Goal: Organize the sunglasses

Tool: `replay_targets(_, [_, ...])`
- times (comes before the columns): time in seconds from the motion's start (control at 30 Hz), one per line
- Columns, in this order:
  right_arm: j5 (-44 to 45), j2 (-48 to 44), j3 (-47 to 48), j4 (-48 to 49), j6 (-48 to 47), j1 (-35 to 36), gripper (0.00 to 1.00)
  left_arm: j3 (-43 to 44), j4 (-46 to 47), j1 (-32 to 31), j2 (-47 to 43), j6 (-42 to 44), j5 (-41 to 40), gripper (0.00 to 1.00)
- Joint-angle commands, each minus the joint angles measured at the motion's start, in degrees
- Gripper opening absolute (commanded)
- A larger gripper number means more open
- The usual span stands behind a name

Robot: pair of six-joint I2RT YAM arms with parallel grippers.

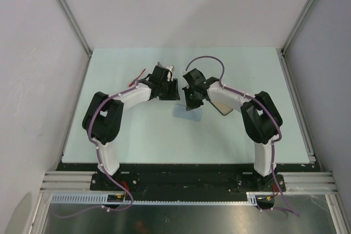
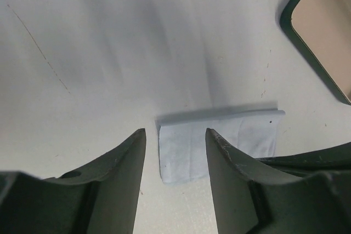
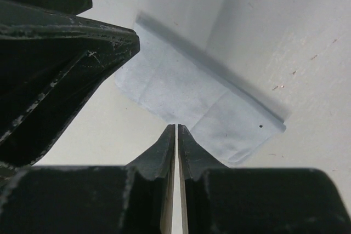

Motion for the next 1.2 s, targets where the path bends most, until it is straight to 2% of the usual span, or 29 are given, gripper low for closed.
replay_targets(0.0, [2.15,-4.16,-1.05,-0.68,2.47,-0.53,0.13,-0.26,0.64,0.48,-2.25,-0.69,0.41,0.54])
replay_targets(0.07, [3.64,-5.21,-1.67,-0.68,3.52,-1.15,0.16,-0.61,0.64,0.48,-2.16,-1.03,1.11,0.56])
replay_targets(0.17, [7.32,-6.70,-3.69,-1.04,5.37,-2.64,0.27,-1.31,0.63,0.39,-2.34,-1.39,2.25,0.57])
replay_targets(0.27, [12.34,-9.16,-6.41,-0.60,6.26,-4.05,0.45,-1.49,0.64,0.39,-2.43,-1.13,2.43,0.59])
replay_targets(0.3, [14.88,-9.95,-6.94,-0.08,5.65,-4.31,0.54,-1.49,0.55,0.39,-2.60,-1.04,2.43,0.59])
replay_targets(0.37, [17.87,-10.05,-7.39,1.85,0.93,-4.23,0.59,-1.32,0.64,0.39,-2.78,-1.12,2.17,0.60])
replay_targets(0.47, [20.17,-9.17,-7.30,6.50,-4.36,-5.01,0.61,-1.14,0.55,0.74,-3.48,-1.30,1.99,0.62])
replay_targets(0.6, [20.88,-6.89,-5.81,9.95,-6.75,-6.51,0.62,-1.49,0.55,2.06,-4.89,-1.04,2.78,0.63])
replay_targets(0.83, [23.34,3.39,4.12,7.22,-7.80,-7.83,0.64,-2.90,0.55,3.47,-6.56,-0.25,4.01,0.64])
replay_targets(1.0, [21.23,10.41,14.12,4.33,-9.04,-7.74,0.61,-3.95,0.46,3.90,-6.91,0.02,4.28,0.64])
replay_targets(1.17, [19.56,13.33,16.78,0.72,-7.02,-7.83,0.58,-4.66,0.55,3.99,-7.09,0.02,4.27,0.64])
